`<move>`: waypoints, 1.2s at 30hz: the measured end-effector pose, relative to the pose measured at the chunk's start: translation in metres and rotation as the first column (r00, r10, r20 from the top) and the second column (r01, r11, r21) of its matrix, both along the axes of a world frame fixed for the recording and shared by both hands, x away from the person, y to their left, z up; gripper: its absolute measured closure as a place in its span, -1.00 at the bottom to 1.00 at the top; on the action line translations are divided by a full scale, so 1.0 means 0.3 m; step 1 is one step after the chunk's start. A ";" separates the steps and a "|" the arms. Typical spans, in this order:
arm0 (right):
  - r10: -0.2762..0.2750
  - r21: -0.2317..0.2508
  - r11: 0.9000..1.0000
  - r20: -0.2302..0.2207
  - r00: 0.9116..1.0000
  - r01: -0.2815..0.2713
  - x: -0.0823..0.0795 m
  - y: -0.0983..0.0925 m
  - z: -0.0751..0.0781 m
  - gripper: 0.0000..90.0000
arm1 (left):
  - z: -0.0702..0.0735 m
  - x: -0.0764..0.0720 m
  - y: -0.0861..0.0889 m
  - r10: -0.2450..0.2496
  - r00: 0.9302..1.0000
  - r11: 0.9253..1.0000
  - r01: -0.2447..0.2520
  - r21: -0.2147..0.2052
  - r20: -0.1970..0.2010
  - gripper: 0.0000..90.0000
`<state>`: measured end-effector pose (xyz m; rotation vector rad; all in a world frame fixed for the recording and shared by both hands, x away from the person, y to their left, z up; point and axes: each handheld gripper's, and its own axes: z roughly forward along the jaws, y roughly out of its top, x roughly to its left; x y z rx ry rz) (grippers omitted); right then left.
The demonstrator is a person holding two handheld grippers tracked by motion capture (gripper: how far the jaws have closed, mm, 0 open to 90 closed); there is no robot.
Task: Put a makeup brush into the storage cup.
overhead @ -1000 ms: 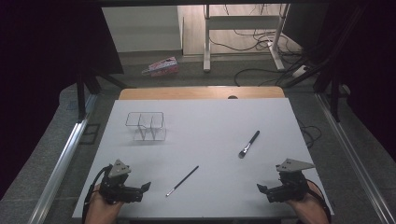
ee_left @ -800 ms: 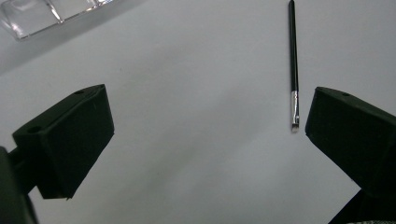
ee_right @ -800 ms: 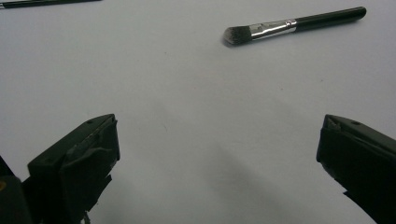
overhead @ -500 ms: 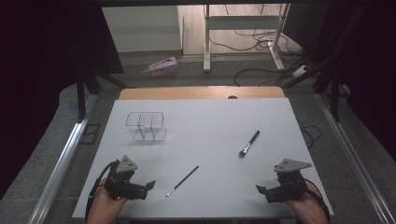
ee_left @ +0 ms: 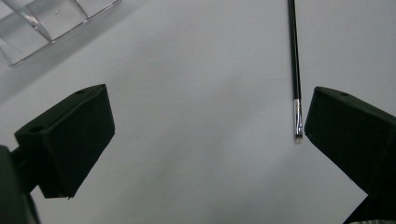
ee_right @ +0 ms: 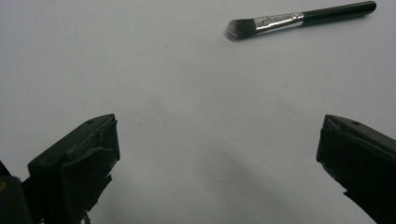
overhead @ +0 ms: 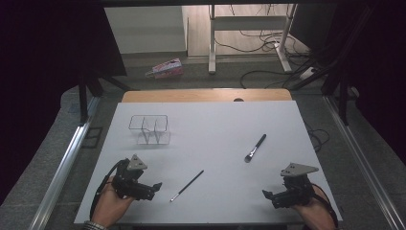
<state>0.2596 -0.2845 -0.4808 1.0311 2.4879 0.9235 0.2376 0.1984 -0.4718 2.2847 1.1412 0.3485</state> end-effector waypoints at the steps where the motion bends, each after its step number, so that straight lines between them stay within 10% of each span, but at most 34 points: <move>1: -0.001 -0.002 1.000 0.001 1.000 0.001 0.000 0.001 0.000 -1.00 | 0.003 0.011 -0.009 -0.008 1.000 1.000 0.009 0.009 -0.014 -0.95; 36: -0.003 -0.042 0.999 -0.033 0.999 0.002 0.002 0.006 -0.015 -1.00 | 0.011 0.137 -0.220 -0.131 0.975 0.971 0.163 0.176 -0.181 -0.93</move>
